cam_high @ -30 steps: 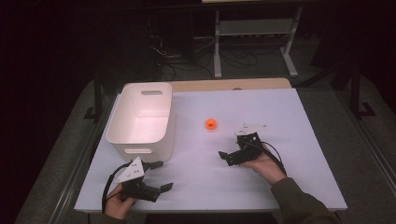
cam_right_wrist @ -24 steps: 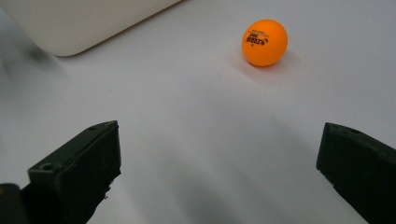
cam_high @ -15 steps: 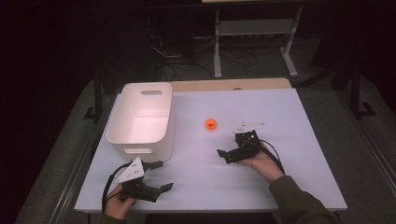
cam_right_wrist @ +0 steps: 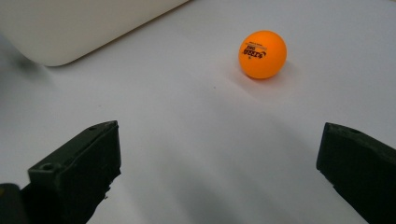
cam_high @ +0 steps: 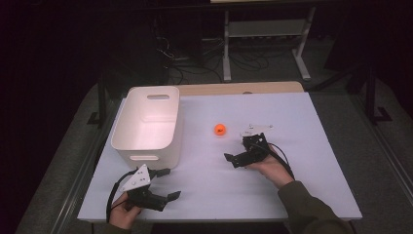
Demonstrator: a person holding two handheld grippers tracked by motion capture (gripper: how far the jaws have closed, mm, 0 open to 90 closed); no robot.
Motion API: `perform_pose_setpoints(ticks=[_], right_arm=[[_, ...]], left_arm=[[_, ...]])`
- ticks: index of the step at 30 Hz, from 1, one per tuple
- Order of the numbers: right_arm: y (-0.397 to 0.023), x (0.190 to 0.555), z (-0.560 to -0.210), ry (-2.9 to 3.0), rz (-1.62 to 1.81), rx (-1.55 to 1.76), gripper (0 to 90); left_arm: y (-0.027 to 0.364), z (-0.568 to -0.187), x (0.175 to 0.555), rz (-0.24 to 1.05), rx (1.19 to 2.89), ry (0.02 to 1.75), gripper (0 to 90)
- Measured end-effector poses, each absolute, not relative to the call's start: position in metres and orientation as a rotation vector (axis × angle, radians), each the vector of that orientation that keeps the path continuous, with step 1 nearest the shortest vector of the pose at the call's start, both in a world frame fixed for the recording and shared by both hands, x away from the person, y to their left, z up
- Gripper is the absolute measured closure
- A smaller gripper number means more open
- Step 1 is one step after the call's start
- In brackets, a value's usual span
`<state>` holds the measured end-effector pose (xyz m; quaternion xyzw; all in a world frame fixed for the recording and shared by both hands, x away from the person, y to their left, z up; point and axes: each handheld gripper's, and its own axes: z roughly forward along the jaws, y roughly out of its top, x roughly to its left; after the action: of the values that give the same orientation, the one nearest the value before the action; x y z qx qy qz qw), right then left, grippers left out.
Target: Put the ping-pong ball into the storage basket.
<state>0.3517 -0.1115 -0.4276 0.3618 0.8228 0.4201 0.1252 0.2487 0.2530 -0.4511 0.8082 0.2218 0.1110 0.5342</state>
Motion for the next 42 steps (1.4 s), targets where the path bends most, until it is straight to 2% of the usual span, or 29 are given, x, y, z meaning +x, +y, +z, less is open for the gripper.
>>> perform_pose_setpoints(ticks=[42], right_arm=[[-0.096,0.372,-0.423,2.388,1.222,1.039,0.0]], left_arm=[[0.253,-0.451,0.249,0.263,1.929,0.528,14.1]])
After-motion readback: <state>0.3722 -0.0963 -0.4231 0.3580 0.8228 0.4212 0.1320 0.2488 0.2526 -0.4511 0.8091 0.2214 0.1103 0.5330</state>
